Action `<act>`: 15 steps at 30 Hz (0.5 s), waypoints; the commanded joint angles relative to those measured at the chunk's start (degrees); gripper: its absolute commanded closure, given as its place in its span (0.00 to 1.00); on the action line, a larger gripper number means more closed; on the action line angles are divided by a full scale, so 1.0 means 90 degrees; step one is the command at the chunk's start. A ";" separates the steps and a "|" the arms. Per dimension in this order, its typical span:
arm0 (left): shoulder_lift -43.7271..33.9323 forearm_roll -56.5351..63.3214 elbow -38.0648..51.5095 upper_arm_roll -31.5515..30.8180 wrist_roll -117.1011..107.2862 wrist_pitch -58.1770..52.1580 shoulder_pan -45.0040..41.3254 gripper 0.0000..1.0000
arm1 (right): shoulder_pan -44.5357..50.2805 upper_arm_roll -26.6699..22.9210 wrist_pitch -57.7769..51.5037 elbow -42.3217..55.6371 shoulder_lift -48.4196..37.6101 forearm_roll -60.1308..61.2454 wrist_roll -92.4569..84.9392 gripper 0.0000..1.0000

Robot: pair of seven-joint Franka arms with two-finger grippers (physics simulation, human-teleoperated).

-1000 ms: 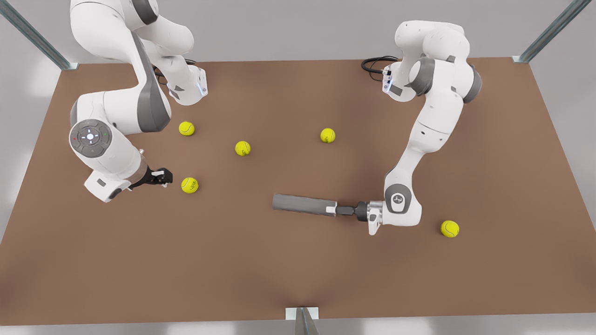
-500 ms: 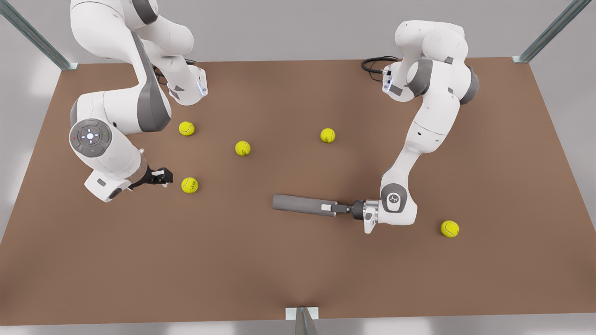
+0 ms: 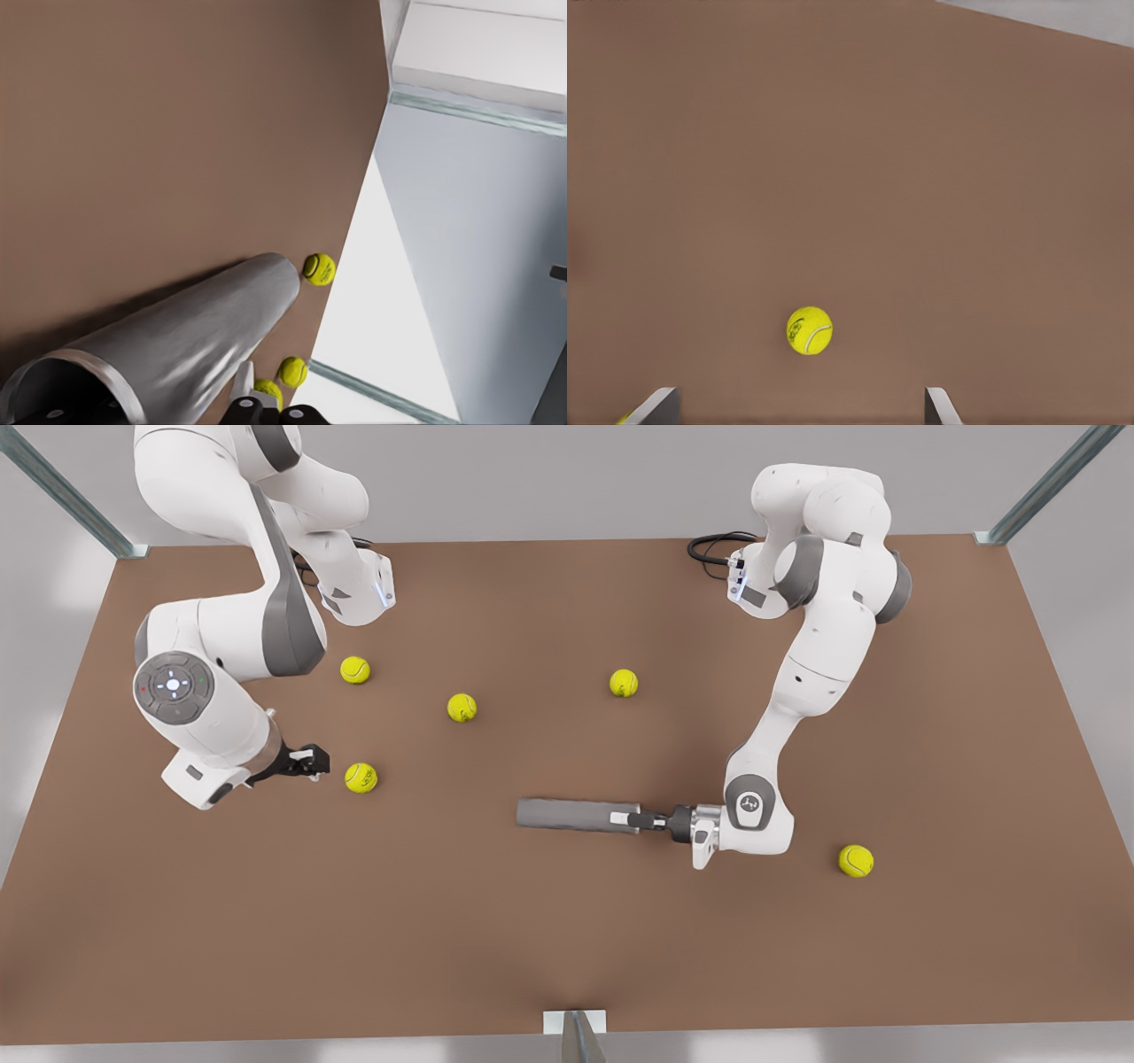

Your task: Put the tennis tube upright

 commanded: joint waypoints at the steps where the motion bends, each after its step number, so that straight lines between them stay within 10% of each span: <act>1: -0.0010 0.0007 0.0000 0.0000 0.0000 -0.0001 -0.0002 0.55 | 0.0000 0.0000 0.0000 0.0000 -0.0004 0.0000 0.0000 0.00; 15: -0.0127 0.0359 0.0029 0.0010 -0.0215 -0.0225 0.0018 0.72 | 0.0010 0.0010 0.0000 0.0000 -0.0004 0.0000 0.0000 0.00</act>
